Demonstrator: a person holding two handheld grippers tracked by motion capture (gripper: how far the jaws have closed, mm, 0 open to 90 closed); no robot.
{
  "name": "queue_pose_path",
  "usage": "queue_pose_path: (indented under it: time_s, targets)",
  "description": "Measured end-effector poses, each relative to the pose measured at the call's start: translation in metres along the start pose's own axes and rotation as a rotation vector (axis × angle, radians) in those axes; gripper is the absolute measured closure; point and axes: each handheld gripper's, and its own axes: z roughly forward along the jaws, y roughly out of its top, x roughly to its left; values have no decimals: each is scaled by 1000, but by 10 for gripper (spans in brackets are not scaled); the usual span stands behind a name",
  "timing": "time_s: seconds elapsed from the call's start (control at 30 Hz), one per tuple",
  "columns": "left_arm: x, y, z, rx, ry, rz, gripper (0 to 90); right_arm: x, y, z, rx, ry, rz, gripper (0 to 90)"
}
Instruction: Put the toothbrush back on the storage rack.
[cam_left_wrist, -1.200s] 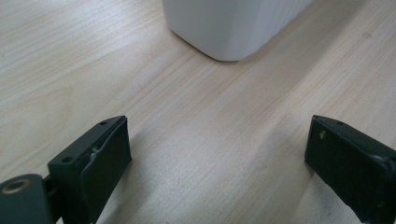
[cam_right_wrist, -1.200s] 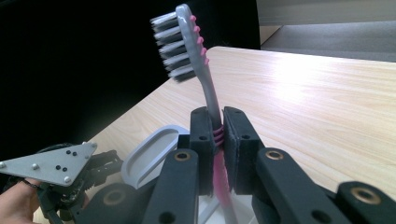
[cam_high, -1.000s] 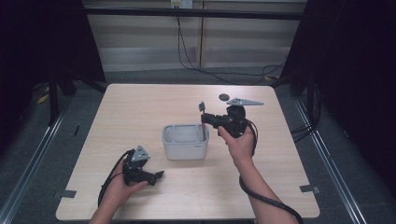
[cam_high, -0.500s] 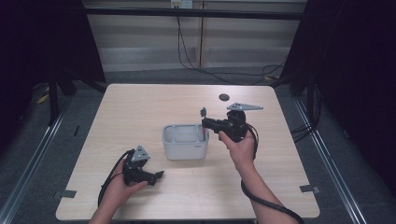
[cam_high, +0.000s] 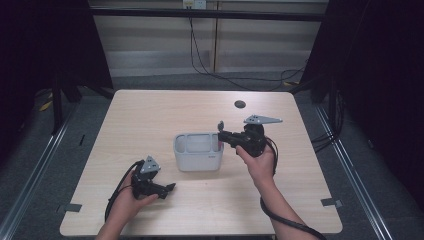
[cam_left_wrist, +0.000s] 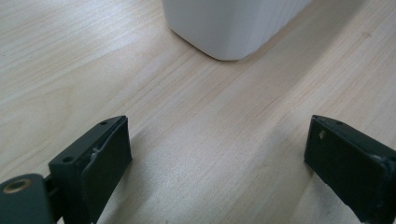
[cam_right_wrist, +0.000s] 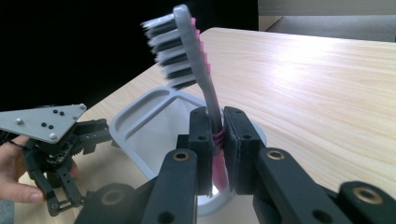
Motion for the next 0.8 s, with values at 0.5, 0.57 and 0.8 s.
queue_pose_path:
  time_s: [0.5, 0.57, 0.8]
  targets:
    - [0, 0, 0, 0, 0, -1, 68, -3, -9, -1, 3, -11, -24, 801]
    - [0, 0, 0, 0, 0, 0, 68, -4, -9, -2, 0, -11, -27, 802]
    - [0, 0, 0, -1, 0, -1, 68, -4, -8, -2, 0, -15, -31, 799]
